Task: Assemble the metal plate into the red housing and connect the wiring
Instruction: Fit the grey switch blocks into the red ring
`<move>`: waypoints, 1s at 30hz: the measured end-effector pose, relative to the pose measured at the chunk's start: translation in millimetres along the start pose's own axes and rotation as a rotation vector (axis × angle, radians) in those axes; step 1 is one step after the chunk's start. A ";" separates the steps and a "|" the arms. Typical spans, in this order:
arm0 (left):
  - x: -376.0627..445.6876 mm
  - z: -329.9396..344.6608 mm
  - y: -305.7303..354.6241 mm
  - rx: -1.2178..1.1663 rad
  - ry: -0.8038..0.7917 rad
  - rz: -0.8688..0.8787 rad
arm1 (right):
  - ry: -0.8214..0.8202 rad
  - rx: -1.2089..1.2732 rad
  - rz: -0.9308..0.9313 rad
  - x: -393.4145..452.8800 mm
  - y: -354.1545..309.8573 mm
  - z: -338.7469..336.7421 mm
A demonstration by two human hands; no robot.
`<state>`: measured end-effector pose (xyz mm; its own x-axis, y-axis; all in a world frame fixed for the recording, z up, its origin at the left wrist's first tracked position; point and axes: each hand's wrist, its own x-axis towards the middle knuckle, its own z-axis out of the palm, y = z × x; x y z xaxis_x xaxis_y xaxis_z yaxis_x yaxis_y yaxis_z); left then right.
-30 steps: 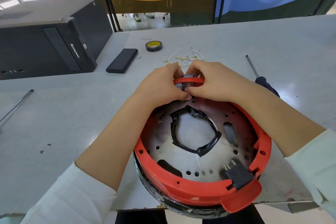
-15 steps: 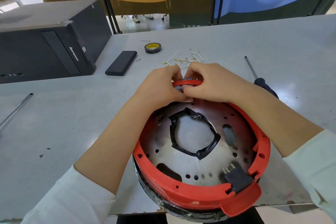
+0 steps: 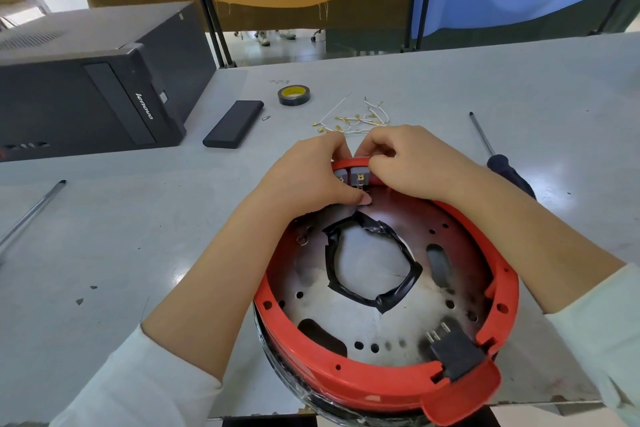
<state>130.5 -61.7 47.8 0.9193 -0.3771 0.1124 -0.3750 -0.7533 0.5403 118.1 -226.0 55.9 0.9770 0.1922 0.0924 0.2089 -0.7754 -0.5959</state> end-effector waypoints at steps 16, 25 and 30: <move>3.3 1.6 0.6 0.018 -0.003 -0.017 | -0.014 -0.141 0.006 -2.5 -3.0 -1.0; 3.9 2.9 -0.1 0.060 -0.029 -0.046 | -0.072 -0.179 0.024 -1.2 -1.1 0.7; -1.4 3.0 1.1 0.055 -0.016 -0.043 | -0.071 -0.191 0.009 -2.2 0.6 2.9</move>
<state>128.5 -63.6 45.7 0.9329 -0.3518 0.0764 -0.3414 -0.7975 0.4975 115.9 -225.1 53.0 0.9748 0.2213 0.0268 0.2108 -0.8759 -0.4341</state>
